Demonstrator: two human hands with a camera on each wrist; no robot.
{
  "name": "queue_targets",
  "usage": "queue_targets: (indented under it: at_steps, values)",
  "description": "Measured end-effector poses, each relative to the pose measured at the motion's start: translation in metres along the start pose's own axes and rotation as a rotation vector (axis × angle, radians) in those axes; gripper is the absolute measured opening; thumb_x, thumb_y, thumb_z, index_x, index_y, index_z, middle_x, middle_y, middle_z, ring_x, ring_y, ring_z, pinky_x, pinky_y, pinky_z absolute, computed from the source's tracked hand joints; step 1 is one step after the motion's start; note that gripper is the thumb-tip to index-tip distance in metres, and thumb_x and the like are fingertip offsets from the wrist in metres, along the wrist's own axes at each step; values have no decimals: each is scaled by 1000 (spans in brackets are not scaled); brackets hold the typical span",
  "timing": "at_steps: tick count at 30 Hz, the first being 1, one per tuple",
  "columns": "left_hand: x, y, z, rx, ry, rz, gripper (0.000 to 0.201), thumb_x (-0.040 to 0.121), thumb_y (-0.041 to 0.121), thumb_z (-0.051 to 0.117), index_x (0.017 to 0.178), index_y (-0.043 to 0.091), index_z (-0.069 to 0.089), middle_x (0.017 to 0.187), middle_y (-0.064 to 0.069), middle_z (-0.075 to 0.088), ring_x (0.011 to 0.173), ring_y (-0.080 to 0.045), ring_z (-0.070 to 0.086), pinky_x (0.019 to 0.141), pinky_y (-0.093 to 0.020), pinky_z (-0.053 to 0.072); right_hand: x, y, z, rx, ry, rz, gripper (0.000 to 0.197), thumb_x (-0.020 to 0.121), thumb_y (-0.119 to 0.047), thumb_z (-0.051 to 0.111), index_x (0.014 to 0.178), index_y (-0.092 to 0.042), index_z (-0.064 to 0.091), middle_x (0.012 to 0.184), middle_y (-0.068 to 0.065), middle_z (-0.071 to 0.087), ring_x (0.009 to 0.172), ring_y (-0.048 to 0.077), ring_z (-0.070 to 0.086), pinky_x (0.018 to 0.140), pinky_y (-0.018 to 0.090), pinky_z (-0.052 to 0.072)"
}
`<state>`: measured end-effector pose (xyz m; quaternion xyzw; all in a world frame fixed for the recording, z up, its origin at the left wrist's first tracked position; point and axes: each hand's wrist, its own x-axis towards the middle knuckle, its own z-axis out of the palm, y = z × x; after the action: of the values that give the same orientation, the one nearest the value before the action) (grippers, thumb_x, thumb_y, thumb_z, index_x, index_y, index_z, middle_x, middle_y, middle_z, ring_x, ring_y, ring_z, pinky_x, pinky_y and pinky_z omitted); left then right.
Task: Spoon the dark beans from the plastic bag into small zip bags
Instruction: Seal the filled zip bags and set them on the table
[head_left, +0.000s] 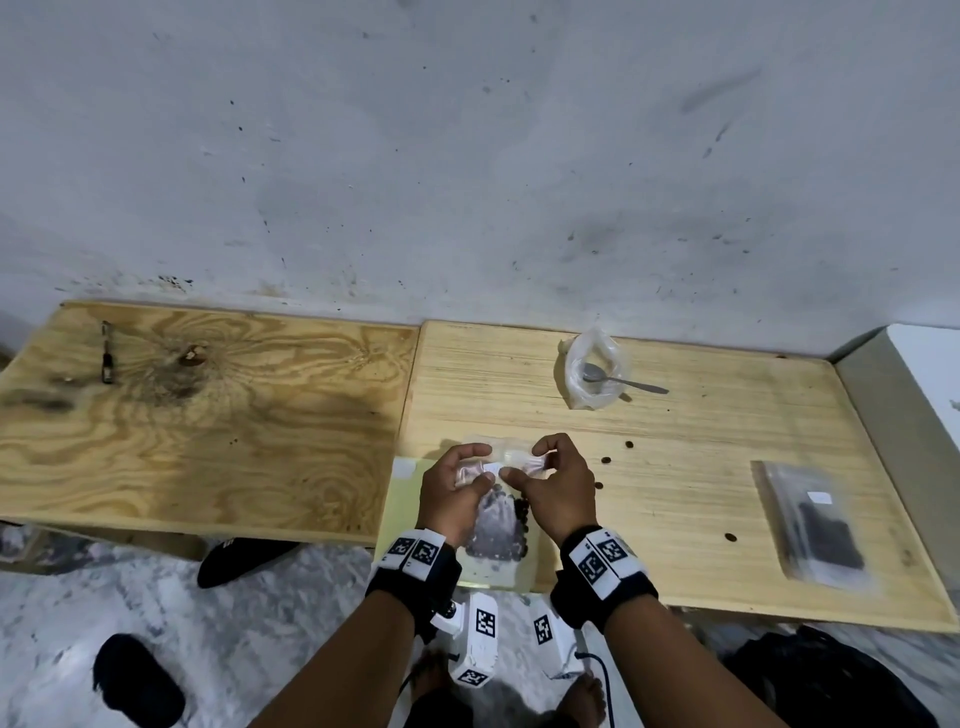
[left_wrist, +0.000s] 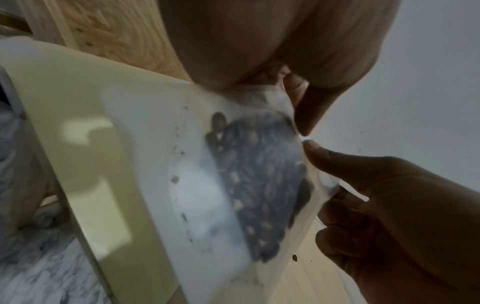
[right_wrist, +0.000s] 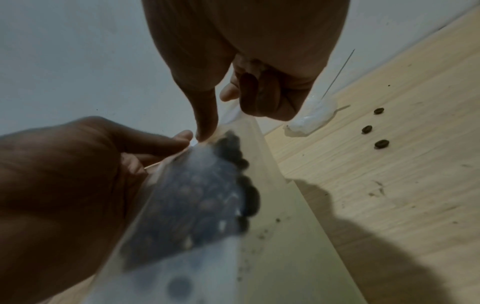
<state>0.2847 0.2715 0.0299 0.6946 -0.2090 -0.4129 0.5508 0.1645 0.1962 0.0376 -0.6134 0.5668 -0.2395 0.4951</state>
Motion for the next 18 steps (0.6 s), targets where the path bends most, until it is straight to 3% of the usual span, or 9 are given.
queue_targets:
  at_steps: [2, 5, 7, 10, 11, 14, 16, 18]
  values:
    - [-1, 3, 2, -37, -12, -29, 33, 81, -5, 67, 106, 17, 70, 104, 15, 60, 79, 10, 60, 72, -11, 47, -1, -2, -1, 12, 22, -16, 39, 69, -23, 88, 83, -28, 52, 85, -8, 59, 78, 12, 58, 74, 36, 50]
    - [0, 8, 5, -103, -39, -61, 37, 79, -3, 66, 104, 23, 71, 110, -2, 65, 75, -15, 60, 72, -27, 50, -3, 0, -12, 49, 56, -45, 28, 73, -25, 84, 84, -26, 58, 92, -11, 63, 84, 12, 59, 78, 30, 48]
    - [1, 13, 12, -118, -56, -65, 36, 80, -5, 65, 106, 20, 70, 110, -3, 65, 79, -14, 60, 69, -21, 48, -4, 4, -29, 67, 77, -19, 19, 76, -19, 80, 81, -24, 63, 95, -9, 67, 83, 14, 61, 78, 32, 48]
    - [1, 21, 33, -126, -111, -94, 37, 81, -7, 62, 111, 14, 68, 99, 1, 63, 69, 5, 62, 59, -7, 46, -7, 17, -62, 76, 10, 59, 17, 75, -6, 78, 74, -18, 67, 85, -3, 69, 84, 15, 64, 80, 30, 50]
    - [0, 24, 46, -139, -142, -109, 38, 80, -7, 63, 111, 14, 68, 101, -1, 64, 72, 3, 63, 61, -8, 48, -9, 23, -76, 70, -15, 75, 17, 74, -4, 78, 73, -17, 68, 79, -1, 67, 80, 15, 64, 80, 31, 52]
    - [-1, 31, 86, -191, -222, -156, 42, 69, -1, 70, 105, 20, 70, 112, -9, 64, 96, -21, 63, 79, -25, 49, -11, 37, -115, 16, -8, 94, 14, 74, -6, 79, 77, -17, 71, 69, -5, 58, 67, 12, 57, 72, 27, 49]
    - [-3, 31, 124, -164, -282, -167, 41, 72, -3, 70, 106, 21, 68, 111, -5, 64, 99, -23, 62, 83, -30, 49, -5, 50, -149, 28, 65, 114, 14, 75, -2, 78, 80, -13, 71, 71, -2, 57, 66, 12, 56, 66, 22, 46]
    - [-6, 27, 165, -97, -327, -180, 36, 78, -2, 69, 105, 22, 69, 114, -2, 63, 106, -22, 60, 87, -35, 51, 5, 66, -186, 61, 143, 156, 15, 75, 0, 77, 81, -13, 71, 78, 2, 59, 71, 16, 59, 69, 26, 50]
